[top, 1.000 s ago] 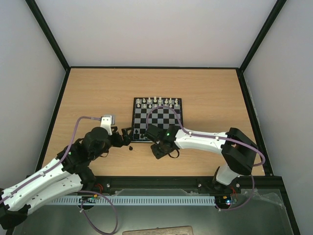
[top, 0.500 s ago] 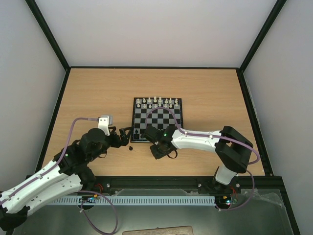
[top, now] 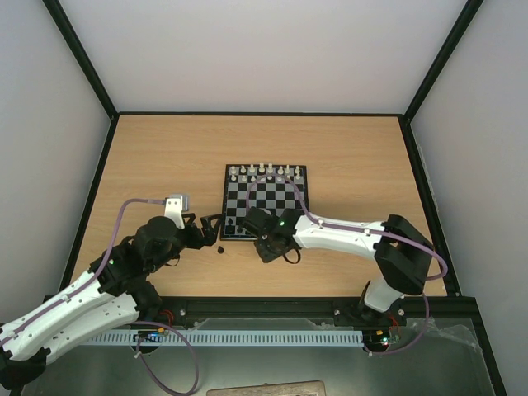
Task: Set up the chess pieces on the board
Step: Pick up the chess piece at the center of the board, then place the chess piece on the chessboard.
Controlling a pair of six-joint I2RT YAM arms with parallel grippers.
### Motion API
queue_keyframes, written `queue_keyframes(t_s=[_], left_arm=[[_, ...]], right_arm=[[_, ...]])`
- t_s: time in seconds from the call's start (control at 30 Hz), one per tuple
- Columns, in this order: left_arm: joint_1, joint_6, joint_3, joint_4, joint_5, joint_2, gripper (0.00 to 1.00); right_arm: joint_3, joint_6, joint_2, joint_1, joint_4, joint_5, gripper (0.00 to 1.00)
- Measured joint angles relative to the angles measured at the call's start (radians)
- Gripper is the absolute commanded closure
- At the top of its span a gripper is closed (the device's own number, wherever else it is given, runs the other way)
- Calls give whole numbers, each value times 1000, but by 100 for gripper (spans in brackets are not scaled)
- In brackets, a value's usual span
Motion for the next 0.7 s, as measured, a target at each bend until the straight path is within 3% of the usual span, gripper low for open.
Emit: queue_keyframes(t_s=[0.3, 0.7], left_arm=[[0, 0, 0, 0, 0, 2, 1], [0, 1, 0, 0, -2, 29, 1]], right_arm=[[82, -39, -80, -134, -61, 44, 92], [148, -119, -16, -261, -72, 6, 92]])
